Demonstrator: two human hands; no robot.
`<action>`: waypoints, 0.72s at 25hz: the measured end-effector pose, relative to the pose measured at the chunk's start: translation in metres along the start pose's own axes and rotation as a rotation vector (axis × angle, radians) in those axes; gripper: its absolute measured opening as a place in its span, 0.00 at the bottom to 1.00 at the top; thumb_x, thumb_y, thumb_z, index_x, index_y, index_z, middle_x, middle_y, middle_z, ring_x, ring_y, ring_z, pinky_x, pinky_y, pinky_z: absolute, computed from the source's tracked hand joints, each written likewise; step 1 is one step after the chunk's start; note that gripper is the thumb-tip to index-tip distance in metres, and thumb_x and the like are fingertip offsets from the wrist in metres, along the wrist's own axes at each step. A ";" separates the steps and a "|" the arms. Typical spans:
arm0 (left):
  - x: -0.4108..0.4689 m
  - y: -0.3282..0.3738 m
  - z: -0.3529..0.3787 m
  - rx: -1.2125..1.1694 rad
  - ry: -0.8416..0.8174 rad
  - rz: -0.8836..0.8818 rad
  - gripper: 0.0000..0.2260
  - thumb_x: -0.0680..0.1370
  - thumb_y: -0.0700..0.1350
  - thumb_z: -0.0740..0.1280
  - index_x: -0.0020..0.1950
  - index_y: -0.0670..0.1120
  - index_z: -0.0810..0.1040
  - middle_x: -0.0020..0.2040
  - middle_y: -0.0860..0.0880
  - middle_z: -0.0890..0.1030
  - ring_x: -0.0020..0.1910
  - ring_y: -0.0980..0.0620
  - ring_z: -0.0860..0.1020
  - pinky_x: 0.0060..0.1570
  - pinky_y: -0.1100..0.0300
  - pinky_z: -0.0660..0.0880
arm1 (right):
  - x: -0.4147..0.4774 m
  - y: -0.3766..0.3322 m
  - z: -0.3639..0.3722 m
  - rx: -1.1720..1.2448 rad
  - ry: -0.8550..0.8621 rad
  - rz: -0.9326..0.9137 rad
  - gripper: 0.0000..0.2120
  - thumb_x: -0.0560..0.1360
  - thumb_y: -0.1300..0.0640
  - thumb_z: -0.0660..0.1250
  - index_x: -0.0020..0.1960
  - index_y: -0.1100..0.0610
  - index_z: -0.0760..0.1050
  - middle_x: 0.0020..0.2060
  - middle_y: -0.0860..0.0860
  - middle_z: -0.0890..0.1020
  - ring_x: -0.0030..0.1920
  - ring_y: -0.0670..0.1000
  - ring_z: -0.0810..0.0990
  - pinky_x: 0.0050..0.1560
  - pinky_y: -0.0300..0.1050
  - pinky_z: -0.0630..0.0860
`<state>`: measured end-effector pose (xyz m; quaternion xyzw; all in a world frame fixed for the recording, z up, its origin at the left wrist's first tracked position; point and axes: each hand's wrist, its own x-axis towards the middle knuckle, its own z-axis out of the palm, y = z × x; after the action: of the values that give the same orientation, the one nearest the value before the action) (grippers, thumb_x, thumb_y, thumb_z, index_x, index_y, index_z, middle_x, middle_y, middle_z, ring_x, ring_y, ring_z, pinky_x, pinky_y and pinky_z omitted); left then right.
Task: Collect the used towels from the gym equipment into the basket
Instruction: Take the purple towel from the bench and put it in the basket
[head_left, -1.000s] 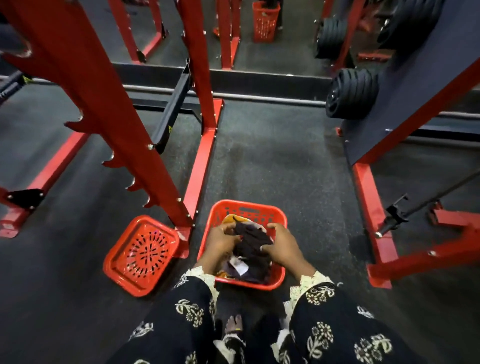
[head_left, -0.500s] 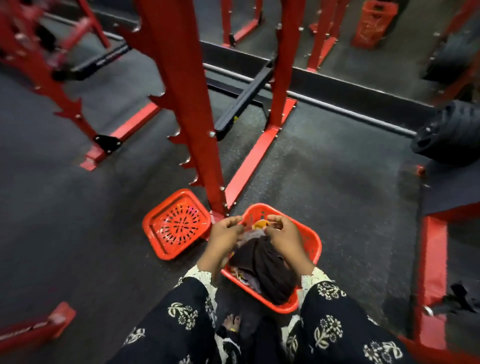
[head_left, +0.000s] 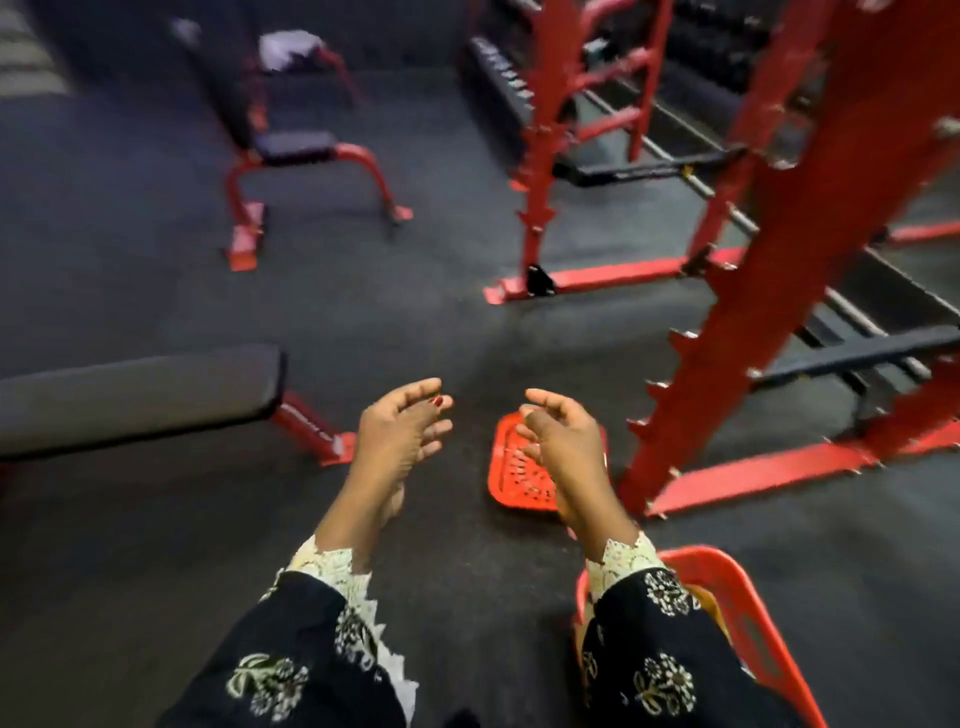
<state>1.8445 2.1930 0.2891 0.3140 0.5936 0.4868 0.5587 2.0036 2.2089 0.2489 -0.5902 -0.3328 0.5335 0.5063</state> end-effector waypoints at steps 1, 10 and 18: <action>-0.005 0.016 -0.031 -0.031 0.060 0.040 0.10 0.79 0.40 0.64 0.59 0.48 0.77 0.49 0.50 0.83 0.45 0.50 0.81 0.45 0.59 0.73 | -0.009 -0.012 0.037 -0.004 -0.086 -0.023 0.09 0.77 0.65 0.64 0.53 0.53 0.76 0.43 0.50 0.81 0.43 0.51 0.79 0.45 0.46 0.74; -0.051 0.172 -0.328 -0.108 0.434 0.427 0.08 0.79 0.40 0.63 0.57 0.47 0.77 0.50 0.46 0.82 0.42 0.50 0.80 0.39 0.61 0.72 | -0.117 -0.121 0.350 0.000 -0.497 -0.205 0.07 0.78 0.62 0.63 0.51 0.52 0.76 0.43 0.50 0.80 0.44 0.50 0.79 0.42 0.42 0.76; -0.060 0.263 -0.466 -0.083 0.506 0.543 0.08 0.78 0.41 0.65 0.57 0.47 0.78 0.52 0.47 0.83 0.51 0.44 0.82 0.45 0.56 0.76 | -0.181 -0.150 0.494 0.042 -0.530 -0.240 0.06 0.78 0.62 0.61 0.51 0.55 0.75 0.35 0.50 0.77 0.36 0.48 0.75 0.31 0.39 0.74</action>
<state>1.3587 2.1182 0.5087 0.3068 0.5877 0.7031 0.2570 1.5099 2.1999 0.4857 -0.3763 -0.5098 0.6121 0.4731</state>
